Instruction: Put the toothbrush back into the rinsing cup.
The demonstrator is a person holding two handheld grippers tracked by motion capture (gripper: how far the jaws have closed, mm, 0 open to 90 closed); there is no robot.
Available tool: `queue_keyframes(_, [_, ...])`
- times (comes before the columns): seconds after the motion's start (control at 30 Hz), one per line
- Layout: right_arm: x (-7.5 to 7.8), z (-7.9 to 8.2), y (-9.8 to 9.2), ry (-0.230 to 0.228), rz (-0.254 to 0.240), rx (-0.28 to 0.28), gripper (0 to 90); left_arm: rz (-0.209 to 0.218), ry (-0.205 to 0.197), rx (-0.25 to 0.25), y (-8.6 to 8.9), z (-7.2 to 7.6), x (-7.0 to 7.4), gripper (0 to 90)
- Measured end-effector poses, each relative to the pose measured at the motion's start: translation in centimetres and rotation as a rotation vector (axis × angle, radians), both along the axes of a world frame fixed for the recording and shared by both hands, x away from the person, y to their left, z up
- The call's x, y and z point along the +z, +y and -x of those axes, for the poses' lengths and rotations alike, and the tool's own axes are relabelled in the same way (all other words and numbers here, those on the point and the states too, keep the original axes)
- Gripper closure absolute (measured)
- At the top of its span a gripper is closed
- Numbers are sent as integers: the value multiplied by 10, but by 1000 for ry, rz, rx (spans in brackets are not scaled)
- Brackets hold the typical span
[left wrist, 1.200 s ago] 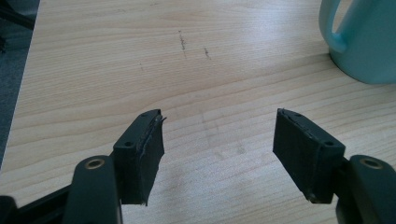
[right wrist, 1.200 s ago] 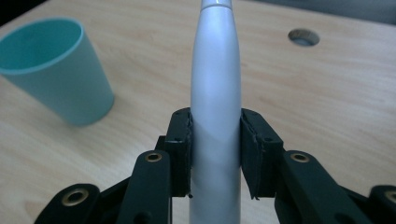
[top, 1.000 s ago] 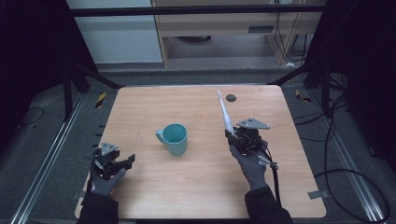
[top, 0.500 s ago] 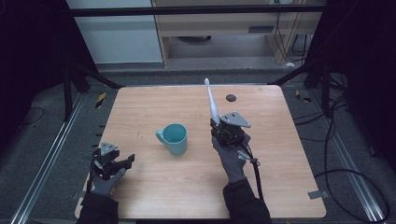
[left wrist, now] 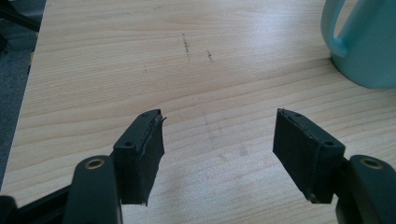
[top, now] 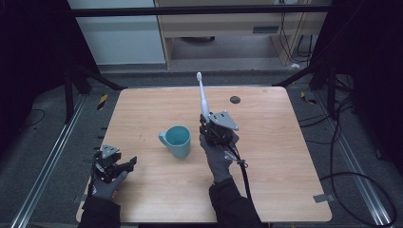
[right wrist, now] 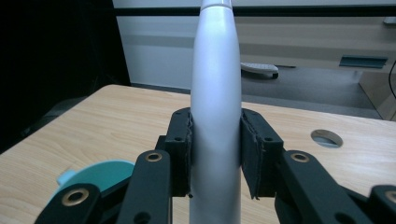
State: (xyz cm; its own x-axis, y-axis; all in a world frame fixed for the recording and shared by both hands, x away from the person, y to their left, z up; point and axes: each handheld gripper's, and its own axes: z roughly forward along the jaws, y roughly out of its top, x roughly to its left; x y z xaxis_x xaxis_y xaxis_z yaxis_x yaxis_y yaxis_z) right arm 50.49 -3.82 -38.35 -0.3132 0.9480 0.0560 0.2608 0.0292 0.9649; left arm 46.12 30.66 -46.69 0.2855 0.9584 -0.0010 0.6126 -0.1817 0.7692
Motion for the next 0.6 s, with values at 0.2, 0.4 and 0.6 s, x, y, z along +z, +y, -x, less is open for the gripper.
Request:
queue_keyframes(0.2, [1,-3,19,-9,-18,12,664,1,-7,6,1,0,1,327])
queue_keyframes(0.4, [3,-6,31,-19,-47,24,664,1,-10,8,1,0,1,327])
queue_keyframes(0.6, [3,-11,44,-22,-71,32,664,-3,-10,14,3,0,0,327])
